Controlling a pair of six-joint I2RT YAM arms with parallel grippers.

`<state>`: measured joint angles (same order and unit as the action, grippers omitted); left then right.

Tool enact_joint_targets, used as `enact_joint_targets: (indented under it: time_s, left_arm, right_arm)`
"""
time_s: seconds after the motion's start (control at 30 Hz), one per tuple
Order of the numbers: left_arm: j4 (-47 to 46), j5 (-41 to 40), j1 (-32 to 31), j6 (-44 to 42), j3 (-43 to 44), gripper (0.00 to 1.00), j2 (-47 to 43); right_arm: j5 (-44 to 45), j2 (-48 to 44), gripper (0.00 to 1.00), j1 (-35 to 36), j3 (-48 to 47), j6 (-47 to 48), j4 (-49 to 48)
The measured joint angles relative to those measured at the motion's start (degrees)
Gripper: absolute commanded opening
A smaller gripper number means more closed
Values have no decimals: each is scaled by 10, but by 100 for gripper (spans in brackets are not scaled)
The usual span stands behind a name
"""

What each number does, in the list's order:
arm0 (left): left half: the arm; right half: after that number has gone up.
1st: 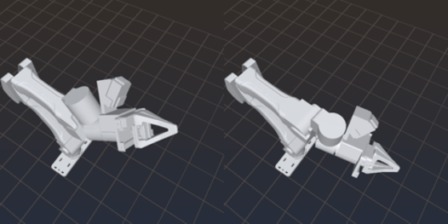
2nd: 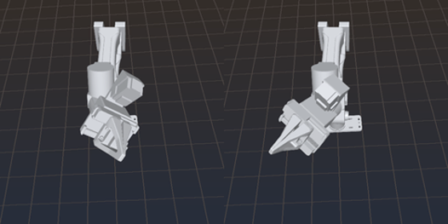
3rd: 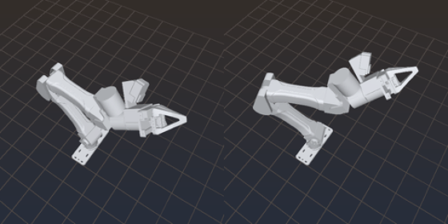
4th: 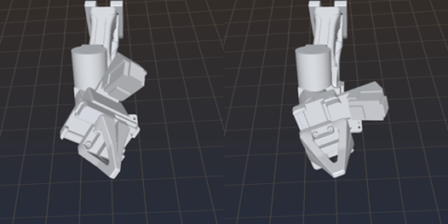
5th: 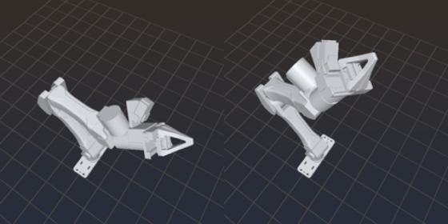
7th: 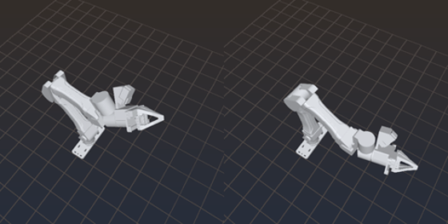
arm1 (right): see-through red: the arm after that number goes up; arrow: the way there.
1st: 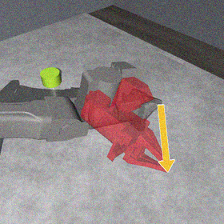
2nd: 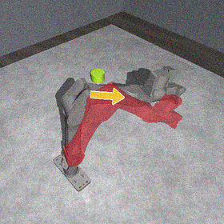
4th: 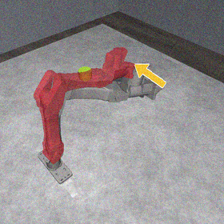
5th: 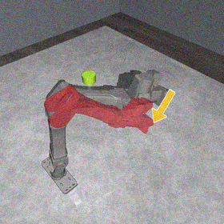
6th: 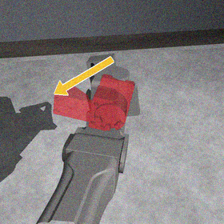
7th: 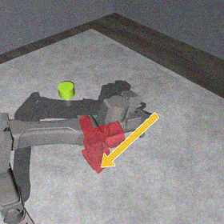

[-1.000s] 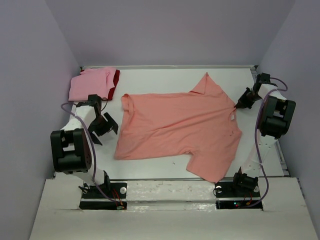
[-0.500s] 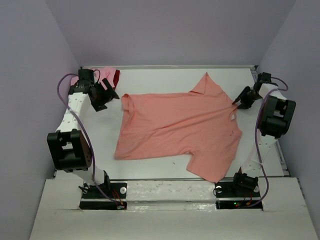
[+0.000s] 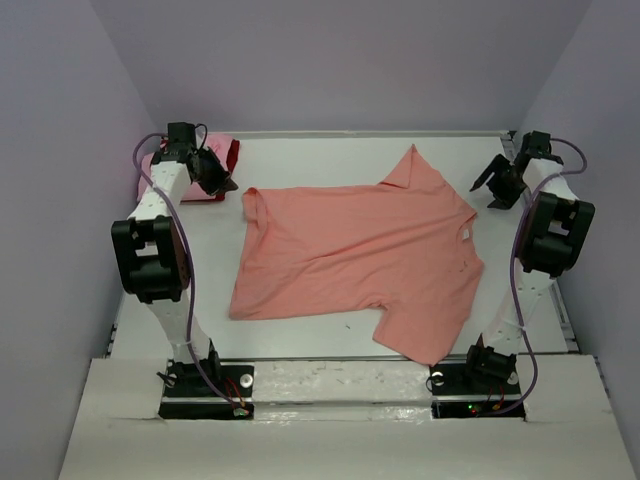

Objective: Fold and stack the t-shirts
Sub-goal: Flatten out the tshirt

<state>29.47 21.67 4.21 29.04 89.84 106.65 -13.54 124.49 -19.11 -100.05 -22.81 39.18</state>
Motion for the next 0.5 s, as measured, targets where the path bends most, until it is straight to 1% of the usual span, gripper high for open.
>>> enact_joint_targets:
  time_s: [0.1,0.17,0.3,0.43,0.5]
  left_arm:
    - [-1,2,0,-1,11,0,17]
    - [0,2,0,-2,23,0,32]
    - [-1,2,-4,-5,52,0,59]
    - [0,3,-5,-5,59,0,65]
    - [-1,4,-5,-5,65,0,69]
  right_arm:
    - [-10,1,73,5,-56,-1,13]
    - [-20,5,71,14,-109,-2,15]
    - [-61,10,68,49,-199,-10,11]
    - [-107,31,68,83,-245,-23,10]
    - [-120,41,68,97,-246,-26,9]
